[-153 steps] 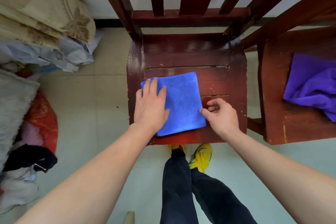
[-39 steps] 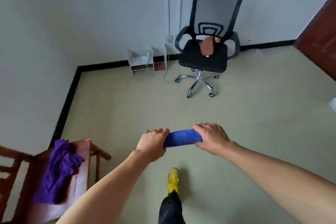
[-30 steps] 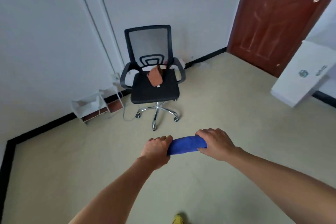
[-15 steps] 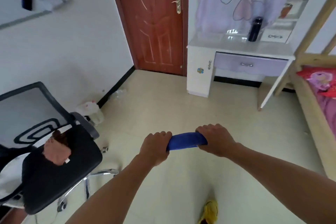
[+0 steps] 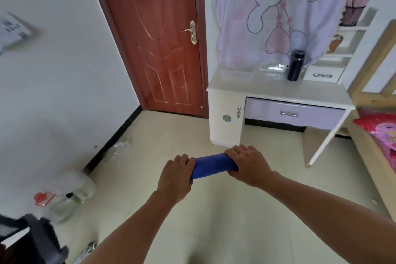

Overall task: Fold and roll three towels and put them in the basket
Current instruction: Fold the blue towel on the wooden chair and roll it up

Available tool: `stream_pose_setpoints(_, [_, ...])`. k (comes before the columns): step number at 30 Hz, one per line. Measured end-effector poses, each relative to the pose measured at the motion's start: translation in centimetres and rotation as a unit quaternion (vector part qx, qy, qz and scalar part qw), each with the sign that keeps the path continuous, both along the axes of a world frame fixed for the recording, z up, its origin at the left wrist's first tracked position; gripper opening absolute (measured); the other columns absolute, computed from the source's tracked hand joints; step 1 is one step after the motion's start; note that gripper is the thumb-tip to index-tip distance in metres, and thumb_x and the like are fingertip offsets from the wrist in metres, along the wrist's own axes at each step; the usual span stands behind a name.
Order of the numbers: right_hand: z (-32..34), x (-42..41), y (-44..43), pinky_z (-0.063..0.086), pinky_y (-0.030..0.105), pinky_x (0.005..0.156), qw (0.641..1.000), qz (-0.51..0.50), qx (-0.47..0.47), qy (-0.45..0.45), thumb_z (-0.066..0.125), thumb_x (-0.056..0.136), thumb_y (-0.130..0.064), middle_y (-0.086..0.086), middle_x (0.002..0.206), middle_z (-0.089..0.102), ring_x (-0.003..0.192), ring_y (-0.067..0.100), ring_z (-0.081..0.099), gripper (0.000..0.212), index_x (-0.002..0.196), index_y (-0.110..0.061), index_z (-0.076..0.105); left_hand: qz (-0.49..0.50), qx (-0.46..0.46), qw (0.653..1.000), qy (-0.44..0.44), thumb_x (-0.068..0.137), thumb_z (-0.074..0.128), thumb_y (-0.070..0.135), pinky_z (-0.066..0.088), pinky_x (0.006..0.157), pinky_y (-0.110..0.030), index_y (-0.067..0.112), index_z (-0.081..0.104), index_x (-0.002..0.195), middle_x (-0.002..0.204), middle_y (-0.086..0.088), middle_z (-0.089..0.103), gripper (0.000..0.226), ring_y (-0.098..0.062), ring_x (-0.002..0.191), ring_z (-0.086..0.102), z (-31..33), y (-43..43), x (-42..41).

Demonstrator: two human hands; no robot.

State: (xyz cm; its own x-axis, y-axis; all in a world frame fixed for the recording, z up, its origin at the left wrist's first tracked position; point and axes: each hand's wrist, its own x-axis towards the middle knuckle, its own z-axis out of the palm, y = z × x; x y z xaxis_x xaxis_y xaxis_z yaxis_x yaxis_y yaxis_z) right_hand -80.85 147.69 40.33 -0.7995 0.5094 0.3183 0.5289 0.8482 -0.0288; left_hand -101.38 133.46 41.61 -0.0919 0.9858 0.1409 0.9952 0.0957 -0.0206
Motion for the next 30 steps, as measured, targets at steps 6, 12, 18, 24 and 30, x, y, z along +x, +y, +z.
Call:
stream_pose_setpoints(6, [-0.5,-7.4,12.6,0.053,0.030,0.067,1.000,-0.023,0.016,0.012,0.076,0.067,-0.039,-0.003,0.086,0.069,0.071,0.015,0.064,0.041,0.102,-0.023,0.060,-0.034,0.003,0.999,0.023,0.057,0.083,0.024,0.048,0.059,-0.026,0.019,0.063,0.096,0.082,0.003,0.066,0.045,-0.014,0.066,0.059,-0.6,13.6,-8.5])
stream_pose_setpoints(12, [1.6,-13.5,24.2,0.051,0.027,0.063,0.996,-0.086,0.012,0.035,0.078,0.058,-0.037,-0.007,0.081,0.069,0.067,0.015,0.065,0.044,0.096,-0.024,0.062,-0.079,0.009,0.997,0.018,0.086,0.061,0.027,0.046,0.085,-0.029,0.019,0.052,0.123,0.113,0.000,0.062,0.039,-0.018,0.097,0.058,1.0,27.9,-15.6])
stream_pose_setpoints(18, [0.9,-14.1,34.6,0.051,0.028,0.062,0.988,-0.144,-0.030,0.037,0.070,0.061,-0.037,-0.009,0.082,0.069,0.069,0.015,0.064,0.040,0.099,-0.025,0.063,-0.131,-0.003,0.991,-0.015,0.087,0.057,0.027,0.044,0.086,-0.026,0.022,0.051,0.122,0.112,0.002,0.061,0.037,-0.016,0.097,0.056,1.0,40.7,-17.4])
stream_pose_setpoints(24, [-0.3,-14.1,47.5,0.040,0.022,0.073,0.977,-0.172,-0.120,0.042,0.070,0.069,-0.034,-0.009,0.095,0.068,0.085,0.016,0.063,0.042,0.110,-0.024,0.061,-0.133,-0.029,0.989,-0.062,0.086,0.057,0.029,0.045,0.085,-0.027,0.022,0.052,0.120,0.110,0.002,0.062,0.035,-0.016,0.096,0.057,-1.7,54.1,-17.5])
stream_pose_setpoints(30, [0.8,-14.8,62.4,0.048,0.024,0.073,0.918,-0.194,-0.337,0.073,0.074,0.071,-0.034,-0.011,0.097,0.065,0.084,0.010,0.060,0.048,0.112,-0.032,0.050,-0.034,-0.095,0.951,-0.293,0.075,0.070,0.027,0.051,0.070,-0.023,0.024,0.053,0.104,0.094,0.006,0.064,0.034,-0.011,0.080,0.061,-2.0,67.1,-17.5])
